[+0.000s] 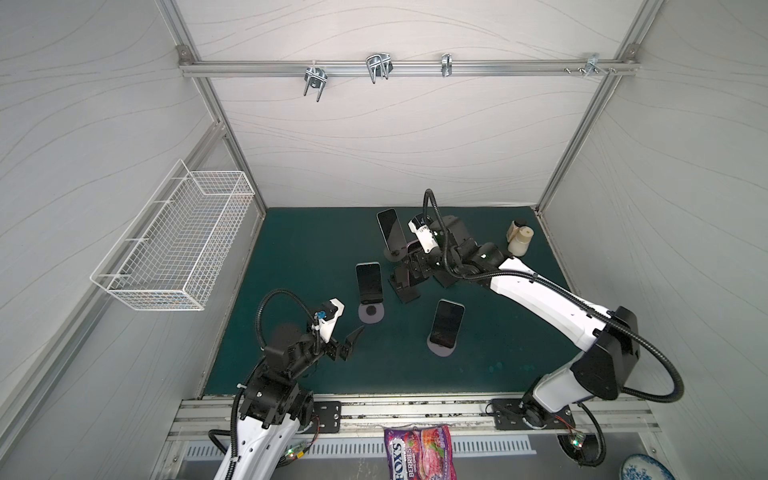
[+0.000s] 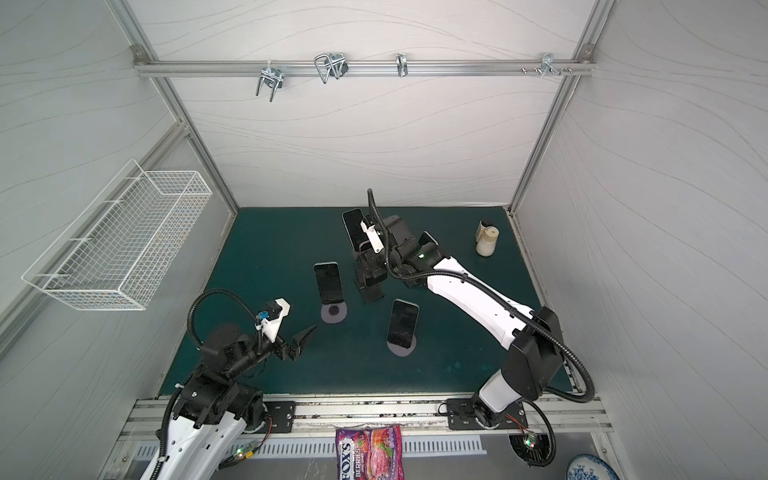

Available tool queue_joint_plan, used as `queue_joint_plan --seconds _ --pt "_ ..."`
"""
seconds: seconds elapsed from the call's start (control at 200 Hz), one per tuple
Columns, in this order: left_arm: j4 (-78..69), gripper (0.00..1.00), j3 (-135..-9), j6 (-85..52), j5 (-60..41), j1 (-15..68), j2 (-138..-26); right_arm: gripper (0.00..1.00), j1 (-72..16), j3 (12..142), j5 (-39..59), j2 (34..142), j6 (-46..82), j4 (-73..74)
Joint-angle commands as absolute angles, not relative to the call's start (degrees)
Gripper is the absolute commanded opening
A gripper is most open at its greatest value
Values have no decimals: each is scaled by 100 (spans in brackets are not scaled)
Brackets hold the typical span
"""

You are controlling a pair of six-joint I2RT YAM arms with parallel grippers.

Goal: Remove the phone from the phone stand
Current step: 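Carry the phone away with the right gripper while the left arm moves forward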

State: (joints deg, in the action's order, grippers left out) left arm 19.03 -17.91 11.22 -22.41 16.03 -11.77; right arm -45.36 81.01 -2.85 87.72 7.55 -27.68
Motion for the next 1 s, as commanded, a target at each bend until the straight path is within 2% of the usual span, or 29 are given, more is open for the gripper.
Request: queue_joint_plan --seconds 0.0,0.68,0.995 --pt "1680 95 -2150 1413 -2153 1626 -1359 67 -4527 8303 -120 8462 788 -2970" --pt "787 95 -2988 1185 -2238 1626 -2285 67 -4504 8901 2 8034 702 -4149" --pt "569 94 -3413 1072 -2426 1686 -2722 66 -4165 9297 458 7955 895 -5001"
